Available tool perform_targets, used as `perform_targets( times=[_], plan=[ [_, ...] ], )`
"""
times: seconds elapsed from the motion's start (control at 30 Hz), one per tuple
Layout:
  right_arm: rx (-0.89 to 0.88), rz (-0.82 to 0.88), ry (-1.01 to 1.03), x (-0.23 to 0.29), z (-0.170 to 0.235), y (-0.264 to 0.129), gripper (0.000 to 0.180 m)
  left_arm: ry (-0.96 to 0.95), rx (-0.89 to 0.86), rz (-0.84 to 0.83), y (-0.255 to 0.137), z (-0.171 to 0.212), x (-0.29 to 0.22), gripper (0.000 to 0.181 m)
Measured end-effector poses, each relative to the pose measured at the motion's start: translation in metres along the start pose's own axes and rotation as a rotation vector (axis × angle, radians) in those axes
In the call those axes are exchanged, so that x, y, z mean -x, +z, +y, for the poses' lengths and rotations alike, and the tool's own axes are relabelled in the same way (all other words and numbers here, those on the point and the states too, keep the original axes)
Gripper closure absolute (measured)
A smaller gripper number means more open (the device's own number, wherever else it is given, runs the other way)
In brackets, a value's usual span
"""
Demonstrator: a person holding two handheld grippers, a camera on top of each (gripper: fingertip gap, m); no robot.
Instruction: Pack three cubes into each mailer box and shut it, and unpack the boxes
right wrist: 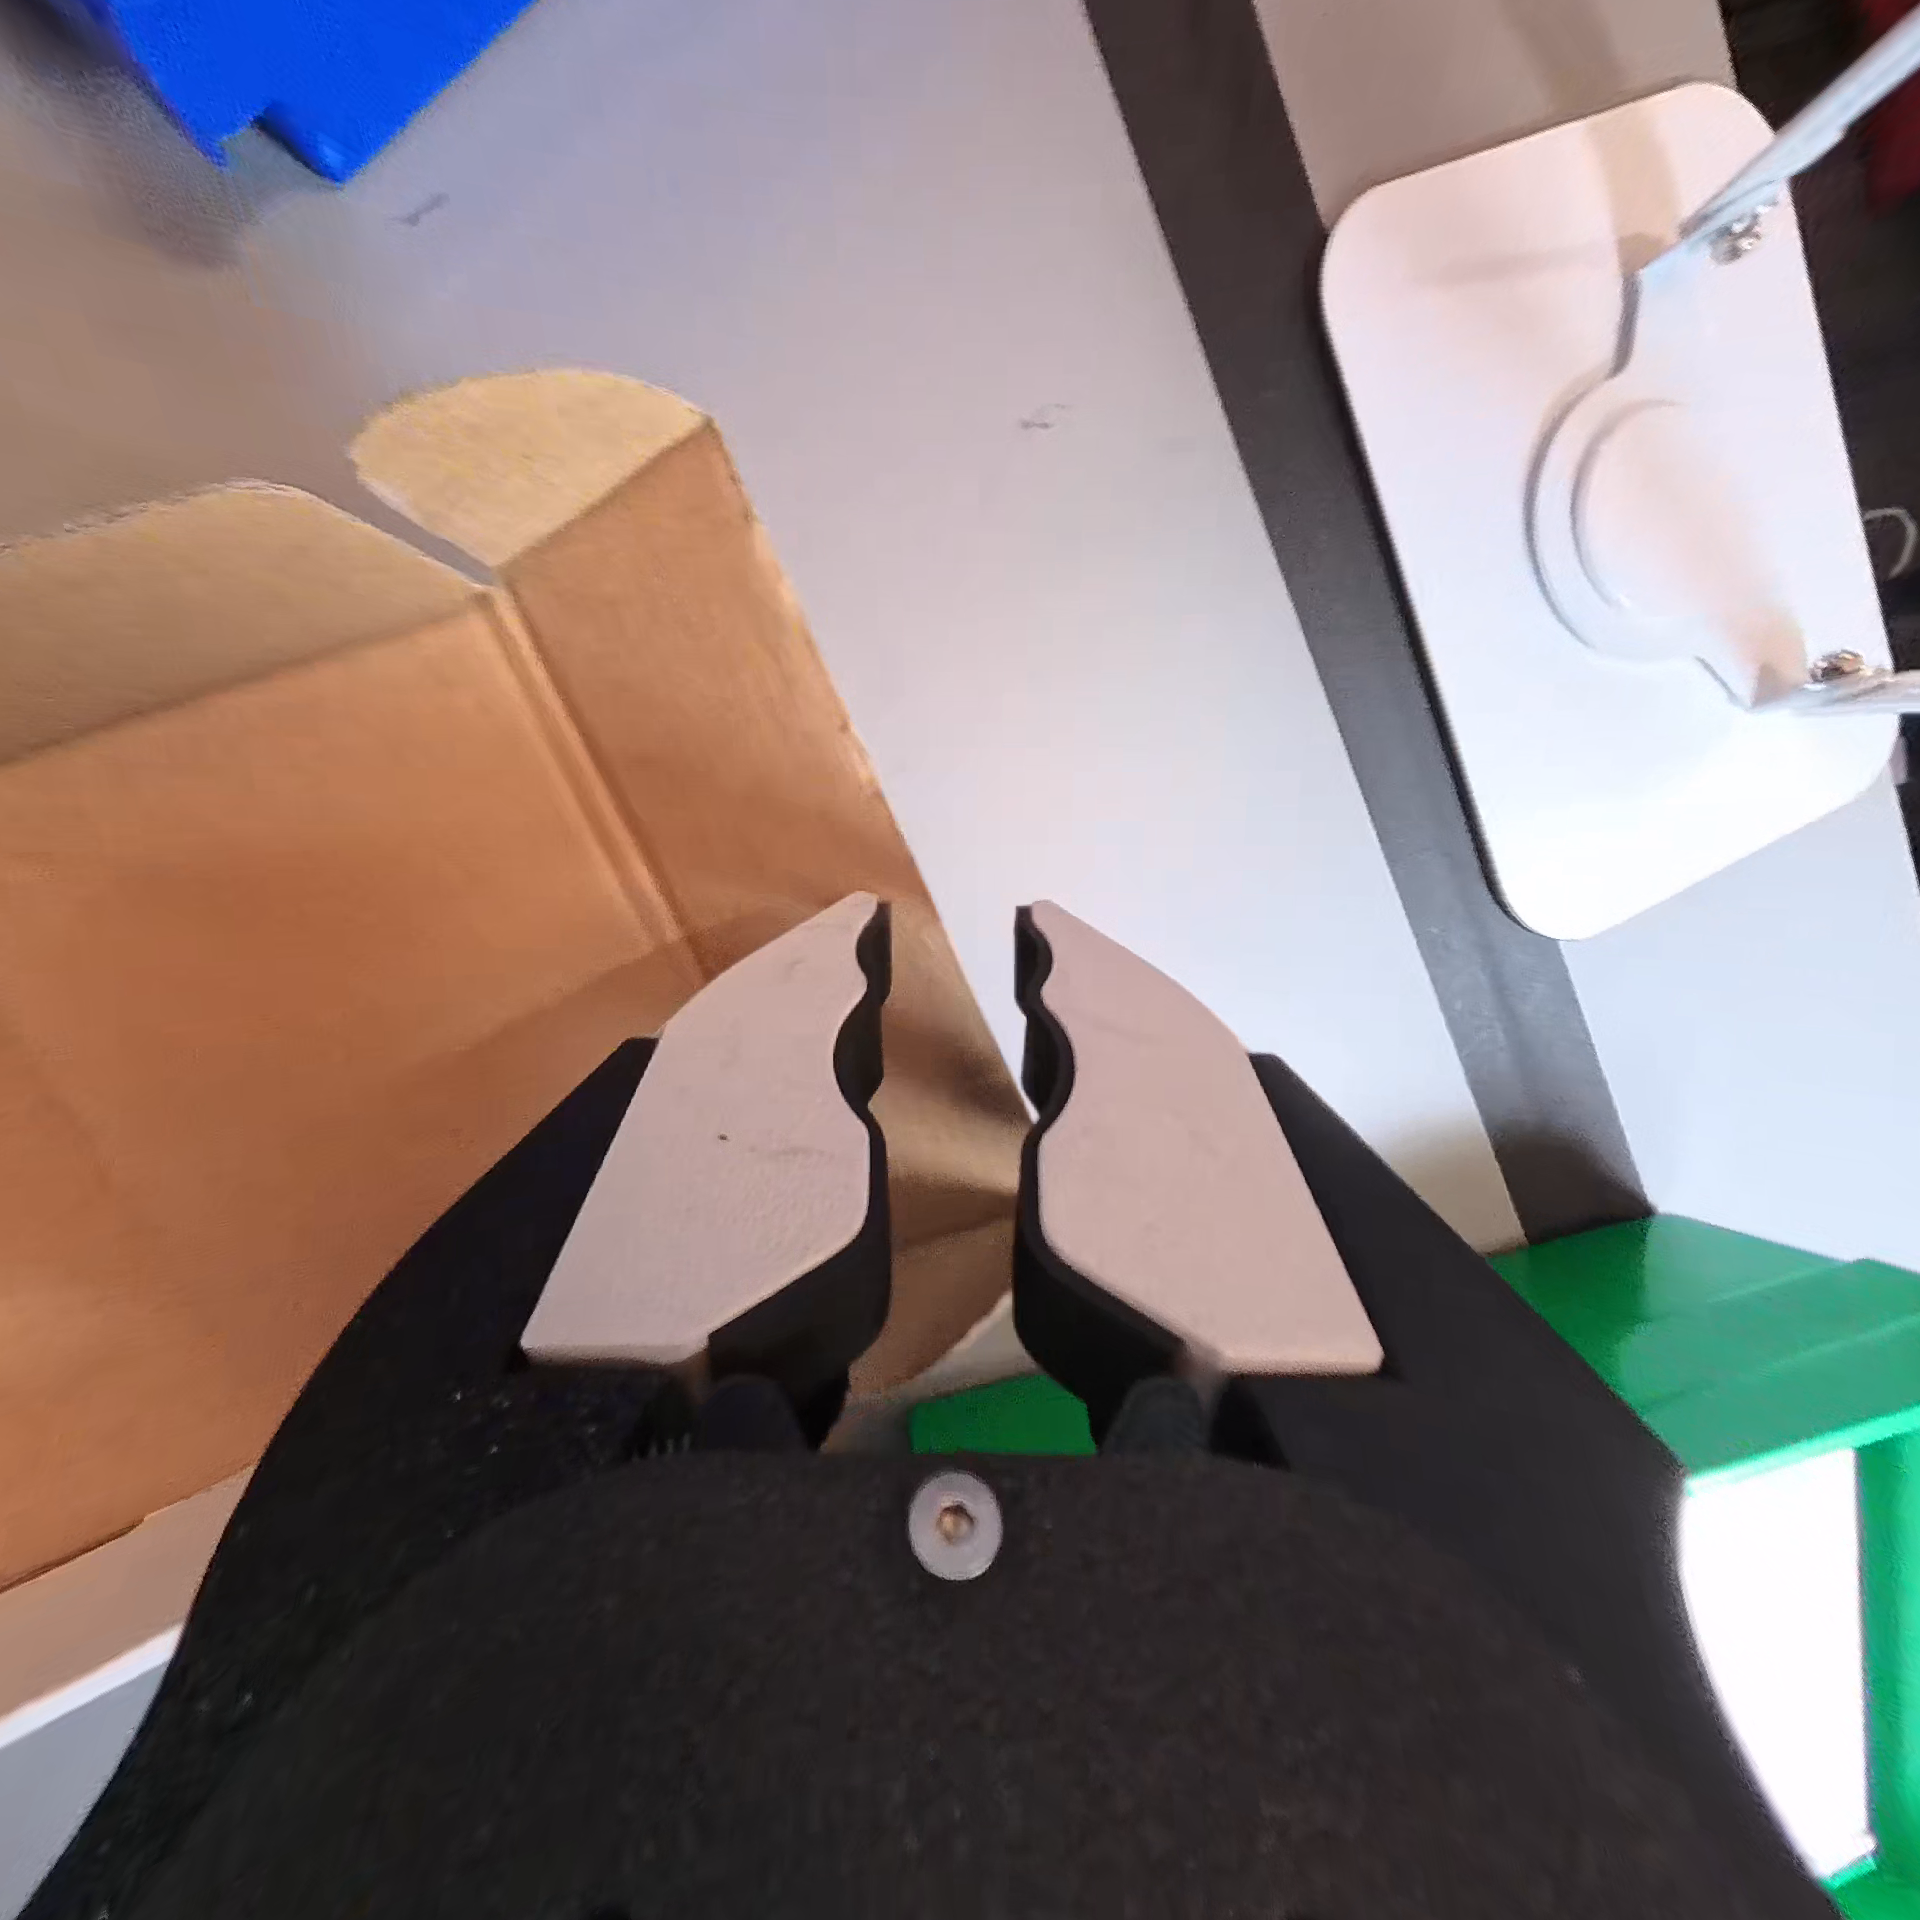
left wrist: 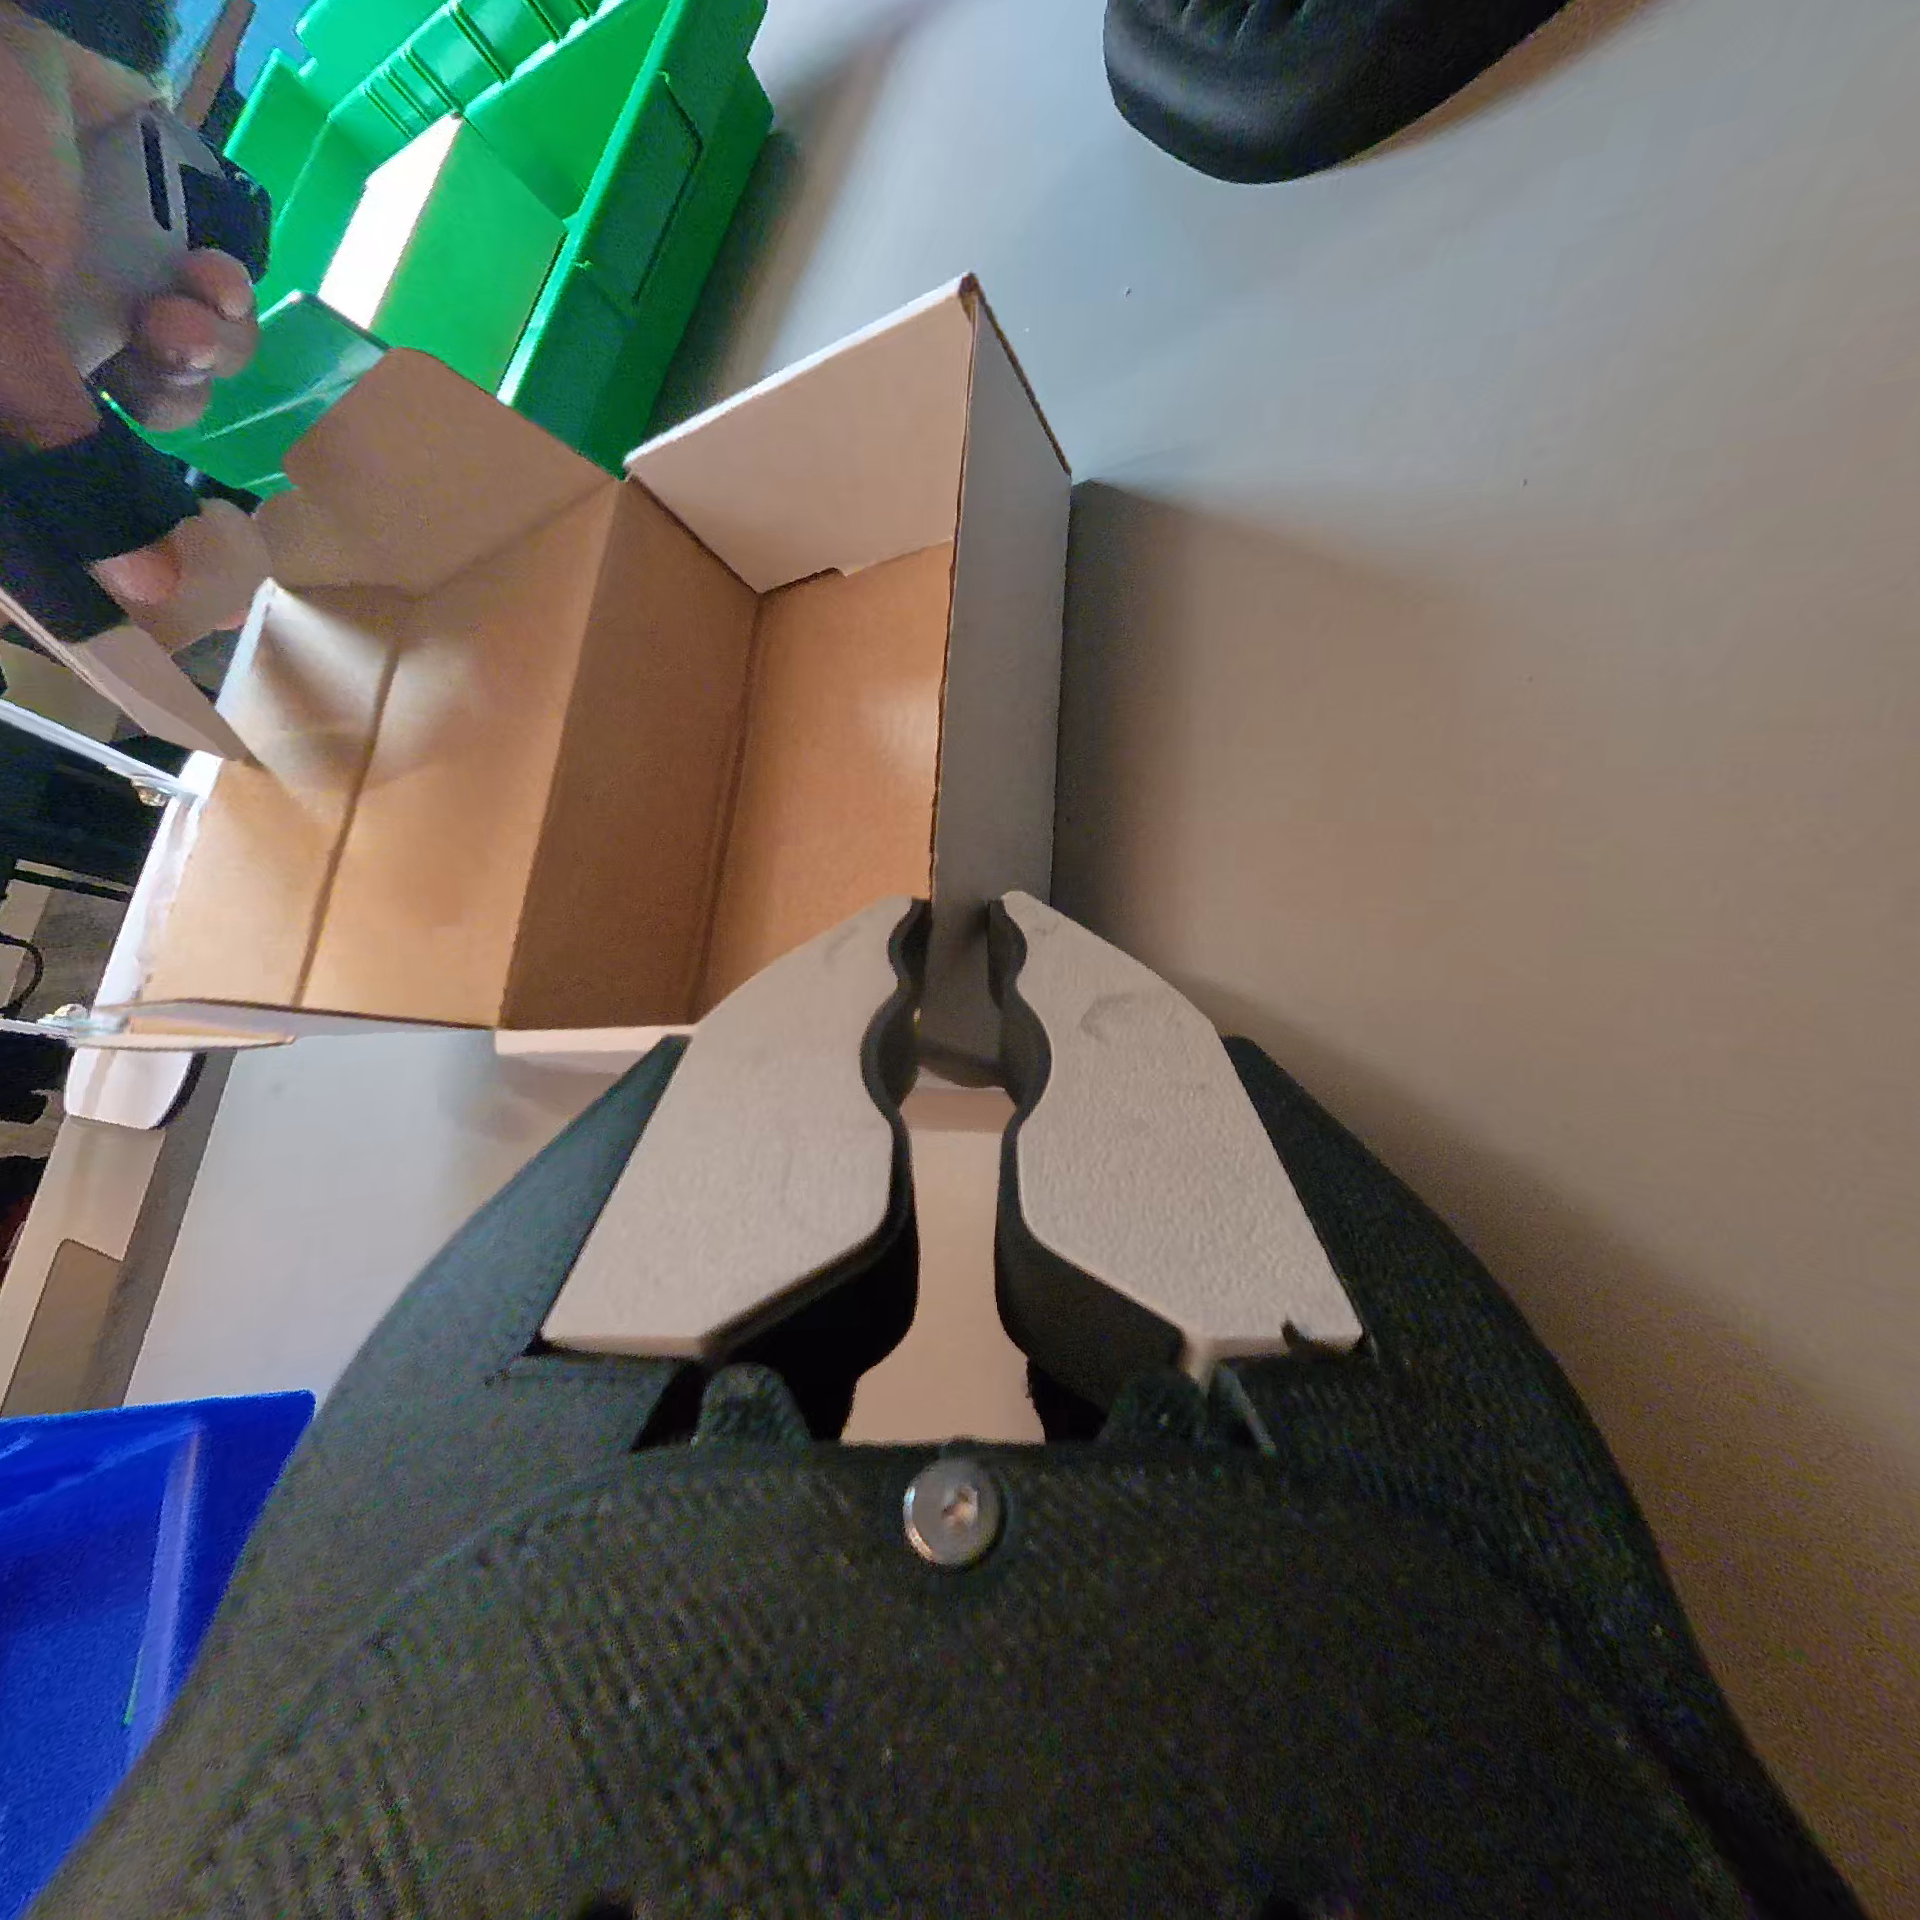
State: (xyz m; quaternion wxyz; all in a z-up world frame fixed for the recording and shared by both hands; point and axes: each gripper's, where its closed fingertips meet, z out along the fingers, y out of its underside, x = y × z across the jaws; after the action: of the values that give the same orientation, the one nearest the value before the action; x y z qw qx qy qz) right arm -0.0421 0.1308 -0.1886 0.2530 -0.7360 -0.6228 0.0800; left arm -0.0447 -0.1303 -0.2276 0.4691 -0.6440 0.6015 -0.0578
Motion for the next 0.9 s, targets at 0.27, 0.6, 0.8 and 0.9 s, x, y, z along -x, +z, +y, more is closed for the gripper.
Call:
perform_targets(
  times=[0.27,0.6,0.8,0.9],
  plan=[
    [-0.204,-0.008,0.062,0.0,-0.02,-0.033,0.155,-0.012,-0.007,-0.002,0.001,-0.001,0.001,0.172],
    [-0.674,0.218,0.104,0.057,-0.039,-0.157,0.139,-0.026,-0.055,-0.006,-0.007,-0.002,0.011,0.17],
    [-0.646,0.124,-0.02,0.132,0.015,-0.145,0.135,-0.011,-0.089,0.015,-0.01,-0.001,0.015,0.17],
    [-0.596,0.051,-0.137,0.169,0.041,-0.125,0.132,0.002,-0.091,0.02,-0.009,0.002,0.016,0.17]
  ],
)
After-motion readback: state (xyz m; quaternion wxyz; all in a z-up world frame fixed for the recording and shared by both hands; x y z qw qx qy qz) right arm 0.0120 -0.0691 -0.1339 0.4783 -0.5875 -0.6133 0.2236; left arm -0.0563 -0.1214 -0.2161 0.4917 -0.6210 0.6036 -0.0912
